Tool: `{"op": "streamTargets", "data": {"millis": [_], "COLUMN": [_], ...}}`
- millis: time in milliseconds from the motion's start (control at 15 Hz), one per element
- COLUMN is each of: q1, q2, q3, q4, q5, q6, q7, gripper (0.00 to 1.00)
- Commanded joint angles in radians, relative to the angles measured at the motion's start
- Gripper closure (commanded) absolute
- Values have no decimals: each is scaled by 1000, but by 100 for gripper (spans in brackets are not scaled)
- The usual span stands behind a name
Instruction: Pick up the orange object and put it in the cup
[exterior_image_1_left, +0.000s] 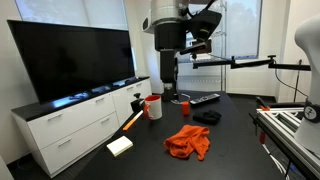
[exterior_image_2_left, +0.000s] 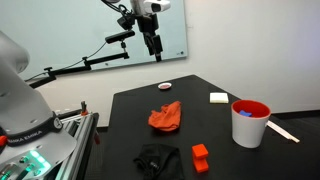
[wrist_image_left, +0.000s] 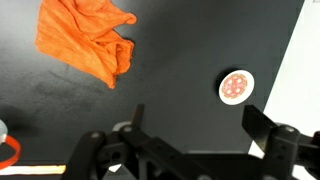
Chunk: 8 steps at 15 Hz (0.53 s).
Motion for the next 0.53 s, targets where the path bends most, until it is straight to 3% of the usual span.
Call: {"op": "streamTargets", "data": {"millis": [0,333,467], "q1": [-76,-276,-325], "q2": [-32,87,158], "q3": [-66,-243,-283], "q4": [60,231,266], "q5": [16,-12,-11], "q6": [-15,-33,-54], "q7": [-35,-11,-6], "gripper": [0,0,0]}}
